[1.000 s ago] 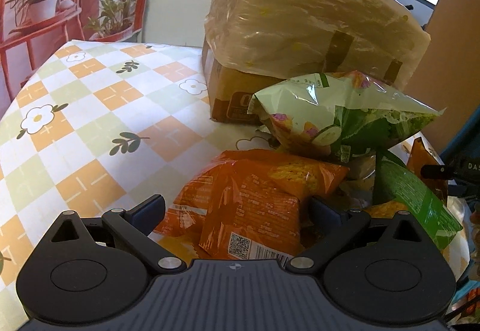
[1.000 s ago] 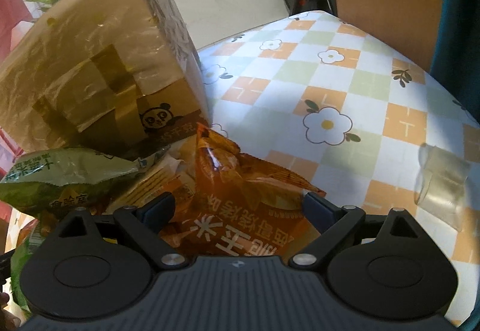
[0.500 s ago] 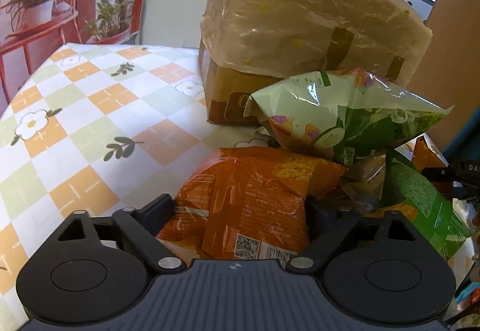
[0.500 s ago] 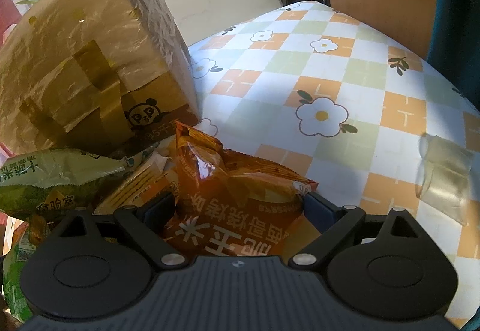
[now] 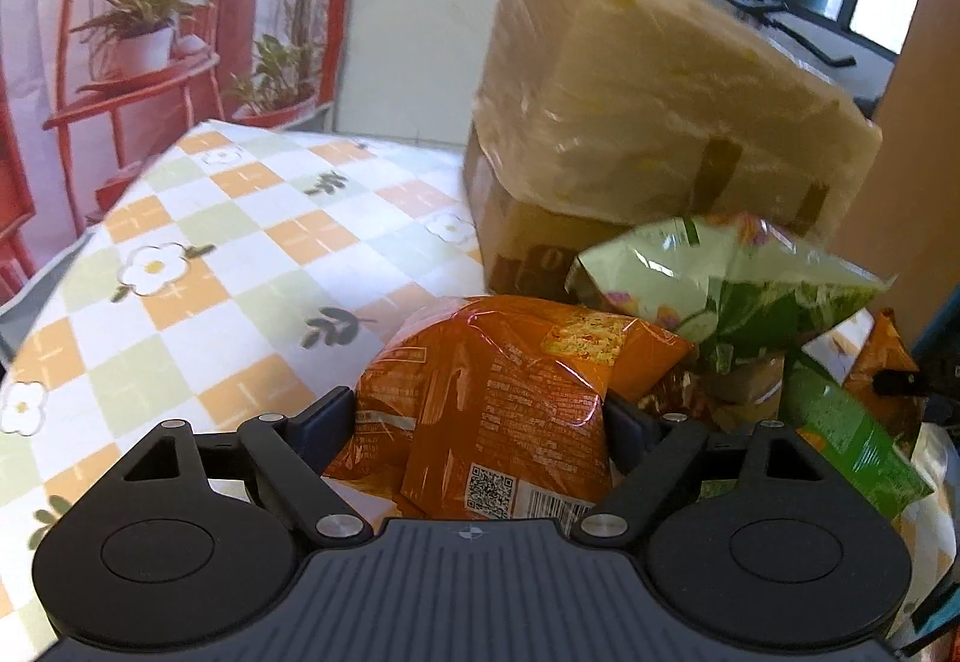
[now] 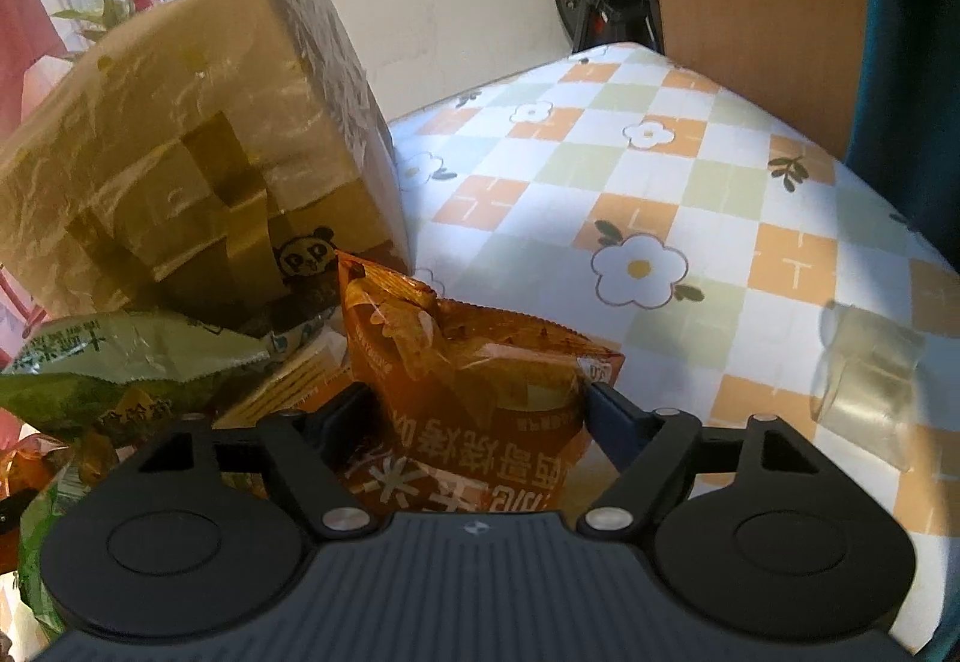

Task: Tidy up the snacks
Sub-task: 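Grasp the orange chip bag with the left tool while the right tool grasps another orange bag, then lift both orange bags and drop them into the cardboard box, then move both tools back down to the remaining snack bags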

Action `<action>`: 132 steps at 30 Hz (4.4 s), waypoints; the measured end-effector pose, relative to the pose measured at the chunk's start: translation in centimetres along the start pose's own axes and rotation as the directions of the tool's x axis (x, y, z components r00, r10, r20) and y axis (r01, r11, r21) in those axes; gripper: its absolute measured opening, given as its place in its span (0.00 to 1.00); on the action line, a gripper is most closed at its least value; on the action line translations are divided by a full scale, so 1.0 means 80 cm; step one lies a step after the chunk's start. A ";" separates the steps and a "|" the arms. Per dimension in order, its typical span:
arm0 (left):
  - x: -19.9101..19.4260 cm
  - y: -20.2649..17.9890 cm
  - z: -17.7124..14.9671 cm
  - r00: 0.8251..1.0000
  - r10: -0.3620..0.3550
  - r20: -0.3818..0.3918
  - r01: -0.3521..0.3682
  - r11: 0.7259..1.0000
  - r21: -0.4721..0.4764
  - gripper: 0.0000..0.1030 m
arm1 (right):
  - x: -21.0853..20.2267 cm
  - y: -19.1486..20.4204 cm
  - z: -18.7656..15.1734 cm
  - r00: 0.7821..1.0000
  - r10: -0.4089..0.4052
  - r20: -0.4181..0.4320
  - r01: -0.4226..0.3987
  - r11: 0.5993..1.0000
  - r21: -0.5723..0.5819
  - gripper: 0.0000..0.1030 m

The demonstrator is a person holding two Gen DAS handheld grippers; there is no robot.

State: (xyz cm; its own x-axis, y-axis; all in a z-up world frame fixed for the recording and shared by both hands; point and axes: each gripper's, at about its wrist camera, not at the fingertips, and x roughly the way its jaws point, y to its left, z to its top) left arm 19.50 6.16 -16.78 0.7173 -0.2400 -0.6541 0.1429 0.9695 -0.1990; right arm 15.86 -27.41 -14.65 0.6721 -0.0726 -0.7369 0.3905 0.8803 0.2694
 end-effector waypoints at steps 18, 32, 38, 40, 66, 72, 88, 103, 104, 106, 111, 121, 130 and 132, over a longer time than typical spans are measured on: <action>-0.068 -0.005 0.039 0.986 -0.004 0.168 0.011 0.999 -0.036 0.84 | -0.066 0.021 0.026 0.988 0.023 0.150 -0.013 0.997 -0.072 0.75; -0.098 -0.029 0.073 0.962 -0.065 0.266 0.060 0.998 0.029 0.85 | -0.118 0.059 0.054 0.961 0.129 0.246 -0.088 0.982 -0.169 0.75; -0.098 -0.043 0.091 0.952 -0.084 0.295 0.072 0.996 0.050 0.85 | -0.130 0.077 0.072 0.943 0.174 0.283 -0.114 0.970 -0.216 0.74; -0.099 -0.049 0.098 0.946 -0.095 0.310 0.081 0.995 0.057 0.85 | -0.133 0.083 0.078 0.937 0.189 0.294 -0.123 0.965 -0.230 0.74; 0.005 -0.121 0.218 0.914 -0.175 0.367 0.122 0.979 0.162 0.85 | -0.069 0.162 0.219 0.819 0.342 0.460 -0.161 0.907 -0.388 0.73; 0.044 -0.123 0.234 0.935 -0.153 0.320 0.100 0.979 0.175 0.85 | -0.012 0.175 0.237 0.846 0.331 0.418 -0.164 0.908 -0.385 0.73; 0.081 -0.120 0.240 0.971 -0.094 0.219 0.038 0.968 0.247 0.95 | 0.054 0.172 0.216 0.933 0.256 0.252 -0.148 0.914 -0.378 0.78; 0.012 -0.104 0.230 0.965 -0.101 0.240 0.052 0.978 0.204 0.95 | 0.008 0.162 0.200 0.937 0.241 0.252 -0.143 0.924 -0.355 0.83; 0.006 -0.103 0.228 0.965 -0.102 0.242 0.053 0.978 0.200 0.95 | 0.002 0.161 0.198 0.937 0.240 0.253 -0.141 0.925 -0.354 0.83; -0.007 -0.099 0.224 0.964 -0.104 0.246 0.057 0.980 0.191 0.95 | -0.007 0.158 0.193 0.937 0.239 0.256 -0.140 0.925 -0.352 0.83; -0.041 -0.092 0.211 0.962 -0.112 0.249 0.063 0.979 0.194 0.95 | -0.035 0.151 0.175 0.934 0.252 0.255 -0.157 0.927 -0.340 0.83; -0.103 -0.059 0.182 0.956 -0.110 0.273 0.061 0.982 0.180 0.95 | -0.084 0.139 0.122 0.929 0.279 0.243 -0.190 0.923 -0.334 0.83; -0.123 -0.046 0.145 0.955 -0.105 0.276 0.057 0.983 0.176 0.95 | -0.107 0.139 0.073 0.928 0.305 0.212 -0.223 0.914 -0.338 0.83; -0.122 -0.046 0.127 0.951 -0.127 0.282 0.080 0.982 0.173 0.95 | -0.109 0.137 0.064 0.930 0.303 0.205 -0.225 0.915 -0.334 0.83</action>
State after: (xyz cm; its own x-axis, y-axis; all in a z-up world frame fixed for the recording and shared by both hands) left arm 18.89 5.48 -2.26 0.8562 -0.3374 -0.3912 0.3156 0.9411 -0.1212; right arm 17.46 -19.54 -2.08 0.8730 0.1033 -0.4766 -0.0036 0.9786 0.2055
